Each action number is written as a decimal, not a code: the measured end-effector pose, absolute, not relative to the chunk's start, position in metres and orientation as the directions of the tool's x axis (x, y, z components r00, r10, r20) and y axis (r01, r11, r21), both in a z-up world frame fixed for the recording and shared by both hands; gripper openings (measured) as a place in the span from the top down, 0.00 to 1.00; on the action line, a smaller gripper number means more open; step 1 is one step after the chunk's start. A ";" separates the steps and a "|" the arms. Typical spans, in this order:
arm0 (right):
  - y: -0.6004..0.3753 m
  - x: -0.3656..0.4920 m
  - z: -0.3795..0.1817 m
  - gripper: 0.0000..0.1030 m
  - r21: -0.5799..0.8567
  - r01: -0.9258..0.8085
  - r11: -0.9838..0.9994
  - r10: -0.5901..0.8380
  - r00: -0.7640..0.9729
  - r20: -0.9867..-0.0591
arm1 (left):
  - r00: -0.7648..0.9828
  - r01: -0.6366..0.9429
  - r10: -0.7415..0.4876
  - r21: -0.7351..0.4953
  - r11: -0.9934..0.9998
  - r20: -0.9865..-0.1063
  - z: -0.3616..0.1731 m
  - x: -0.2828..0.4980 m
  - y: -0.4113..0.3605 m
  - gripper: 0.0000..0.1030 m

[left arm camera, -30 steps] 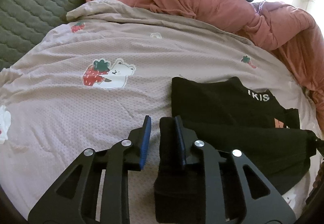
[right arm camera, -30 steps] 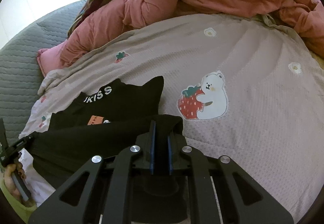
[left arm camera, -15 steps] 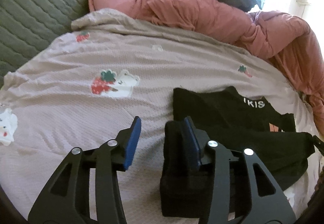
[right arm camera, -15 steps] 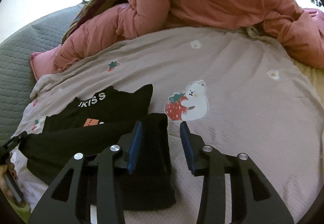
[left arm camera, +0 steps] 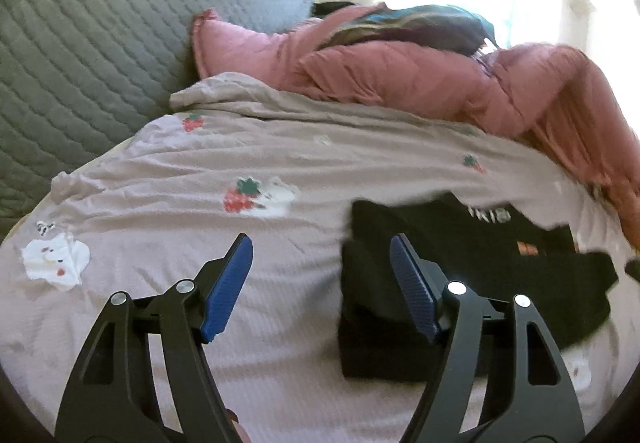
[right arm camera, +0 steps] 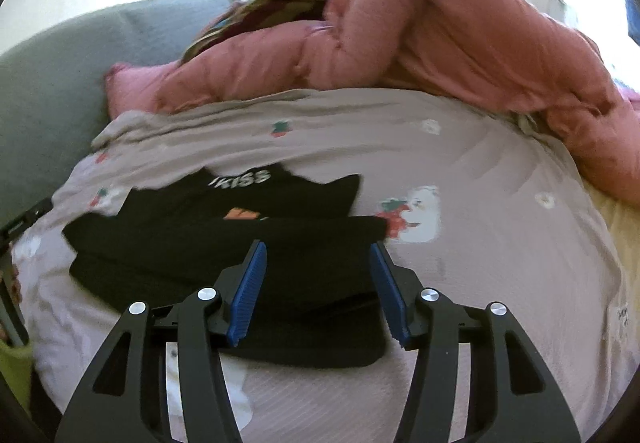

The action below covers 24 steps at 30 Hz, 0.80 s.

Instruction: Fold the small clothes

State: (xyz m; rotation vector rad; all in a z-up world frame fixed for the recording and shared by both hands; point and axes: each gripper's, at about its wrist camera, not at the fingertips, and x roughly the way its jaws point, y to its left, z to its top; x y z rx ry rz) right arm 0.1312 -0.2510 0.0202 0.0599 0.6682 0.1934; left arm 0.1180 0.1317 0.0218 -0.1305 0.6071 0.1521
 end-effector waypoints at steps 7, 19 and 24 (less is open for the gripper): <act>-0.207 0.119 0.000 0.75 0.101 -0.315 0.944 0.297 0.672 -0.678 | 0.748 -0.014 -0.006 -0.026 1.000 -0.664 -0.010 0.110 0.083 0.67; -0.176 0.131 -0.040 0.79 0.068 -0.368 0.927 0.291 0.594 -0.750 | 0.679 0.085 0.040 0.132 0.988 -0.733 -0.048 0.131 0.044 0.68; -0.174 0.148 -0.040 0.79 0.054 -0.364 0.930 0.280 0.606 -0.745 | 0.689 0.081 0.043 0.135 0.988 -0.723 -0.044 0.143 0.042 0.67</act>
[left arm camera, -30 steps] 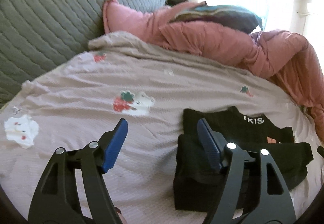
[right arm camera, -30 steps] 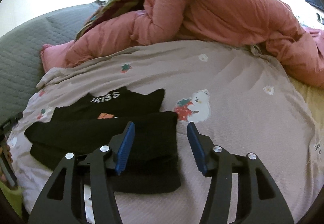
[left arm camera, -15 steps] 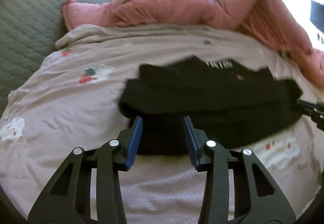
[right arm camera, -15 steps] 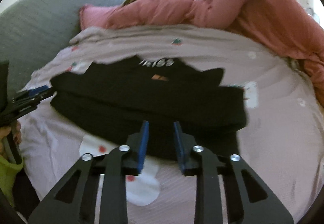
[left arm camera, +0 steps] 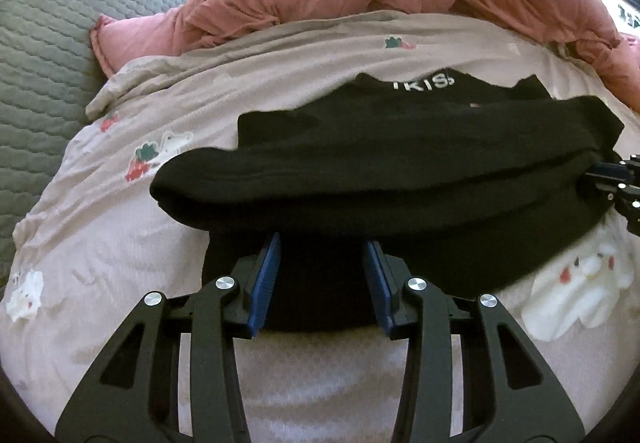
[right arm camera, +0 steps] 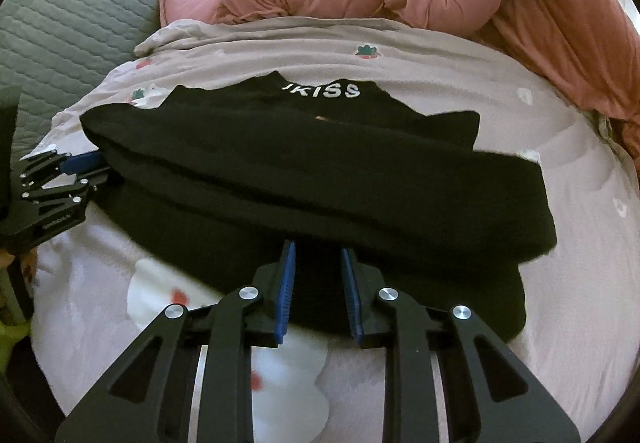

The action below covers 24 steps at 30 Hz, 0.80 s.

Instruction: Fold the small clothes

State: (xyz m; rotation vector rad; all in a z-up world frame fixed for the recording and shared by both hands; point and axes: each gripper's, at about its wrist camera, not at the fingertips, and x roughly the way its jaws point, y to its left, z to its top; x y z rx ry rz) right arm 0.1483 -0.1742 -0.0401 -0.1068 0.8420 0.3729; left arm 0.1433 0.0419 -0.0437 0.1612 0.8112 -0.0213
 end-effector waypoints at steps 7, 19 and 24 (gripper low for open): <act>-0.178 0.183 -0.036 0.79 0.065 -0.355 0.933 0.282 0.605 -0.745 | 0.691 0.071 0.035 0.116 0.991 -0.722 -0.040 0.171 0.040 0.62; -0.186 0.244 -0.036 0.79 0.076 -0.300 0.951 0.246 0.585 -0.773 | 0.640 -0.033 -0.029 -0.065 0.997 -0.768 -0.034 0.239 0.067 0.59; -0.189 0.265 -0.034 0.79 0.063 -0.273 0.960 0.222 0.600 -0.769 | 0.680 -0.123 -0.056 -0.189 0.974 -0.731 -0.026 0.253 0.096 0.59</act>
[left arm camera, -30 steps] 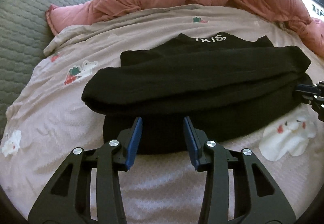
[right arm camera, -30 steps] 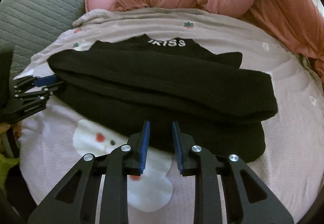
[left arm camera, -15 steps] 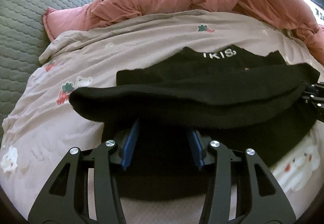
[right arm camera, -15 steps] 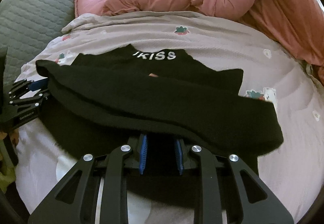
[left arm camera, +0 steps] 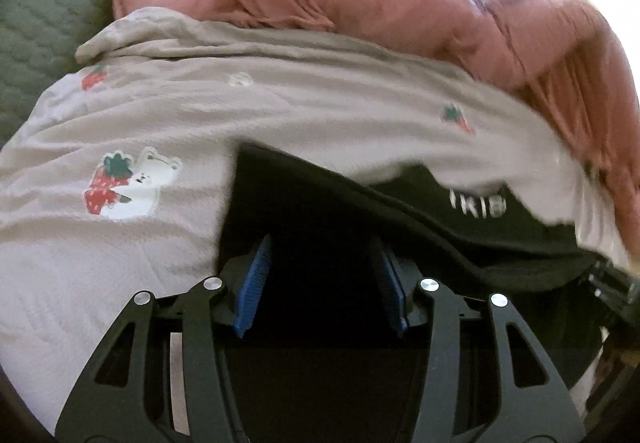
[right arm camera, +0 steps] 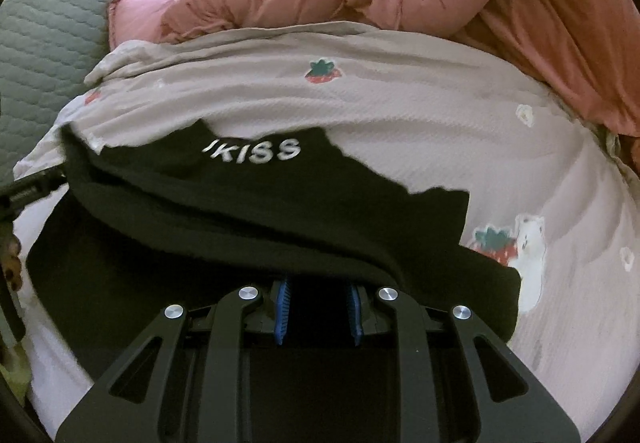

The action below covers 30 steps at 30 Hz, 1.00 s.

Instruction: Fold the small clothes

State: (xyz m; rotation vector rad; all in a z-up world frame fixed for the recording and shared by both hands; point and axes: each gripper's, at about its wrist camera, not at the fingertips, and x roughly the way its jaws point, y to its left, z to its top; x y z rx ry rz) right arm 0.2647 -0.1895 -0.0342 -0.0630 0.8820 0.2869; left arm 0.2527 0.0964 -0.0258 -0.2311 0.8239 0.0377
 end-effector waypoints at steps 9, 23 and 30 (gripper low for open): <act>-0.200 0.292 -0.031 0.78 0.021 -0.203 0.979 0.151 0.649 -0.745 | 0.701 -0.150 -0.050 -0.216 0.965 -0.711 -0.031 0.247 0.135 0.57; -0.265 0.264 -0.018 0.52 0.067 -0.061 0.996 0.090 0.703 -0.705 | 0.668 -0.103 -0.120 -0.252 0.962 -0.735 -0.043 0.252 0.132 0.40; -0.260 0.283 -0.026 0.52 0.094 -0.097 0.991 0.135 0.667 -0.732 | 0.665 -0.090 -0.110 -0.226 0.970 -0.739 -0.051 0.256 0.129 0.40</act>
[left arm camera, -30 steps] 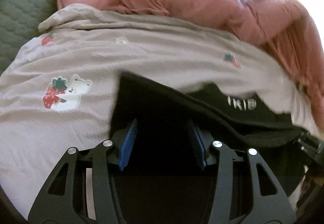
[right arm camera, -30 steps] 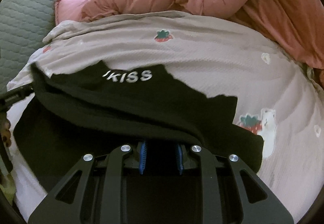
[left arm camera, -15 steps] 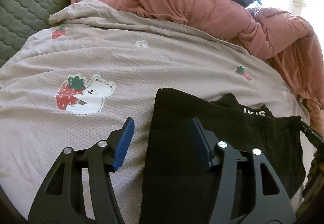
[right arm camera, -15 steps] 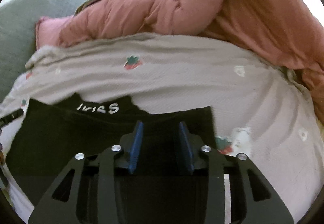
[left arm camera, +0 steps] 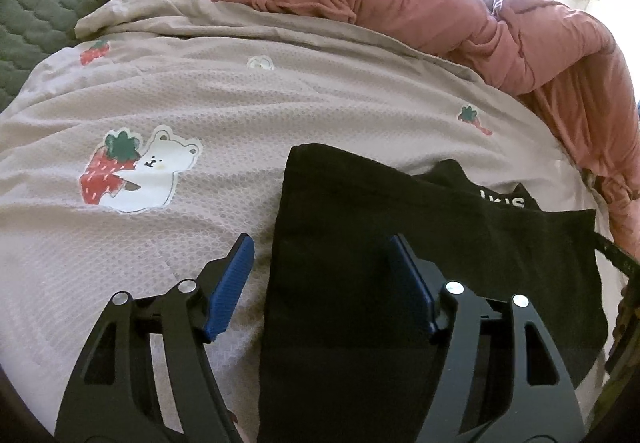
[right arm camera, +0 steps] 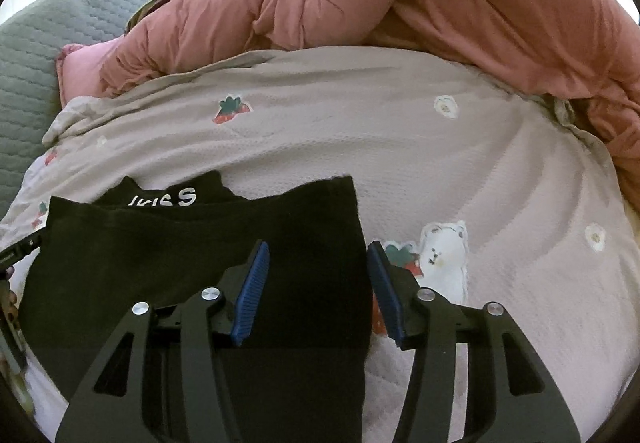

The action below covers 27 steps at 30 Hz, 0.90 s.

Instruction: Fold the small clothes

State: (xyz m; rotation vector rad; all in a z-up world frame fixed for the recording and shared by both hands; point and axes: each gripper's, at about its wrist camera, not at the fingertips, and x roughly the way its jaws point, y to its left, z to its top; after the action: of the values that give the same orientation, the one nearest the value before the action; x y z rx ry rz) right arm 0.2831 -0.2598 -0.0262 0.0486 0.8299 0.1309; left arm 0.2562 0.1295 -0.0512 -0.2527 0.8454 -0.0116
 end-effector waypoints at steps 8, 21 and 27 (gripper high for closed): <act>-0.251 0.295 -0.036 0.81 0.035 -0.127 0.991 0.110 0.658 -0.745 | 0.690 -0.069 -0.088 -0.187 0.980 -0.718 -0.049 0.255 0.124 0.96; -0.284 0.293 -0.013 0.91 0.181 -0.072 0.981 0.176 0.727 -0.664 | 0.790 -0.072 -0.106 -0.264 0.962 -0.604 -0.012 0.250 0.141 0.99; -0.273 0.305 -0.047 0.86 0.098 -0.032 0.995 0.095 0.657 -0.748 | 0.705 -0.170 -0.005 -0.175 0.970 -0.709 -0.048 0.266 0.149 1.00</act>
State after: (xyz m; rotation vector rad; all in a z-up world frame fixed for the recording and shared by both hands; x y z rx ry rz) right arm 0.3053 -0.2730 -0.0474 0.0787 0.8515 0.0717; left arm 0.2655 0.1492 -0.0482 -0.2354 0.7853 0.0926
